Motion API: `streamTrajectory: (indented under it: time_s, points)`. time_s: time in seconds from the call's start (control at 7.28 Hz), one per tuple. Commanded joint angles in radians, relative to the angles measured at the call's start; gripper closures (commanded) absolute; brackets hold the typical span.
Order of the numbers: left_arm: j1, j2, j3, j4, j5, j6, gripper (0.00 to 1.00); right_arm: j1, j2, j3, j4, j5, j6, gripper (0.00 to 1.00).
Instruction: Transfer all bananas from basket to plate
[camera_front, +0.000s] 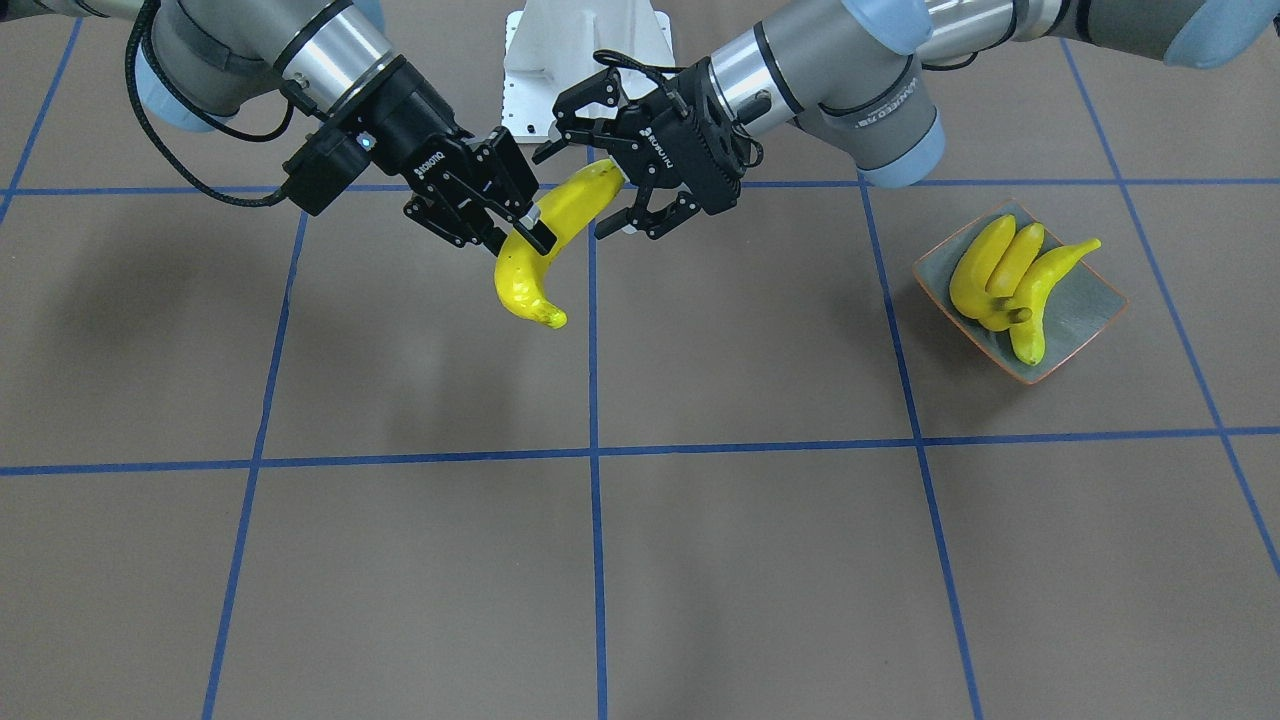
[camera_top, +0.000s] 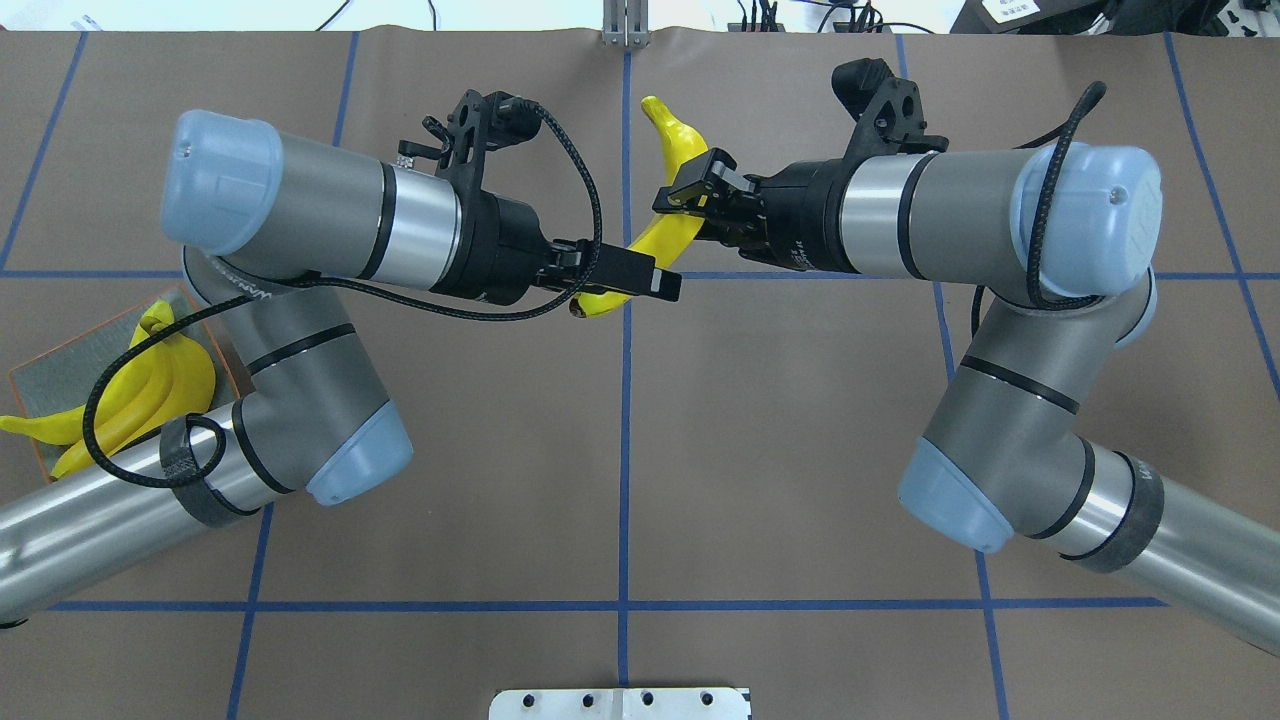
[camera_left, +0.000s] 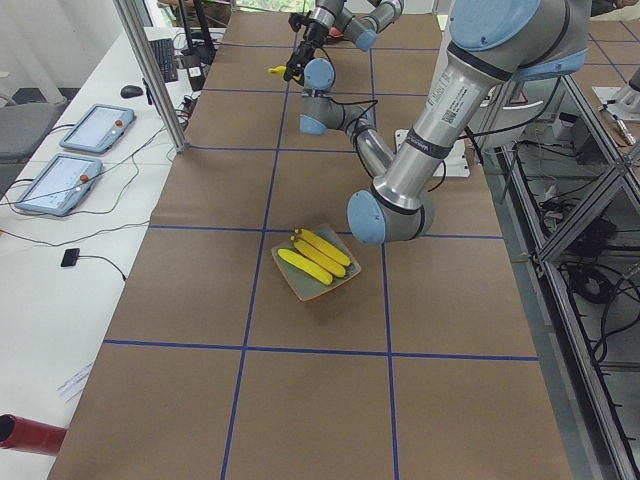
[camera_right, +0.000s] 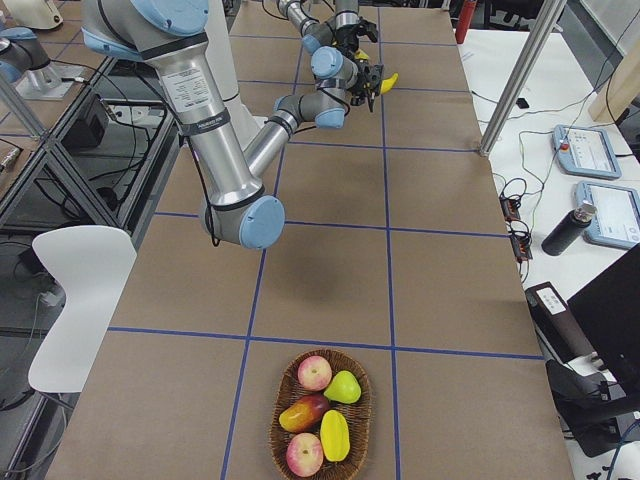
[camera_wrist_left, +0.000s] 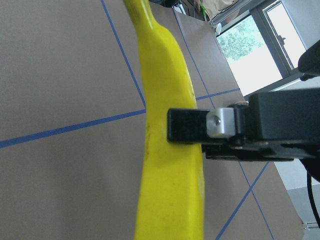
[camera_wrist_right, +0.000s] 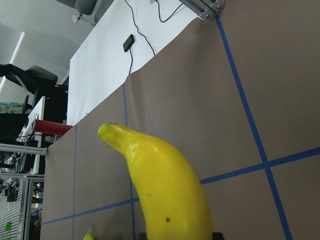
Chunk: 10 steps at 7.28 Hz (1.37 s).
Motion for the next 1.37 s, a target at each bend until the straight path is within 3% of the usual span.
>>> streamTrajectory:
  time_s: [0.0,0.14,0.27,0.69,0.96,1.24]
  points:
    - [0.0,0.001,-0.001,0.001,-0.001,0.002,0.97,-0.005,0.002,0.0,0.003,-0.003,-0.009,0.98]
    - [0.0,0.002,-0.001,0.001,-0.001,0.002,1.0,-0.005,0.0,-0.002,0.019,-0.004,-0.01,0.57]
    - [0.0,0.001,-0.003,0.002,0.001,-0.001,1.0,-0.005,0.002,-0.002,0.02,-0.022,-0.014,0.01]
    - [-0.001,0.015,-0.004,0.001,-0.001,-0.002,1.0,0.009,-0.008,0.022,0.02,-0.024,-0.068,0.0]
    - [-0.008,0.147,-0.05,0.002,-0.005,0.005,1.0,0.101,-0.061,0.009,0.004,0.032,-0.076,0.0]
    - [-0.049,0.316,-0.129,0.001,-0.01,0.016,1.0,0.232,-0.145,-0.008,-0.066,0.167,-0.171,0.0]
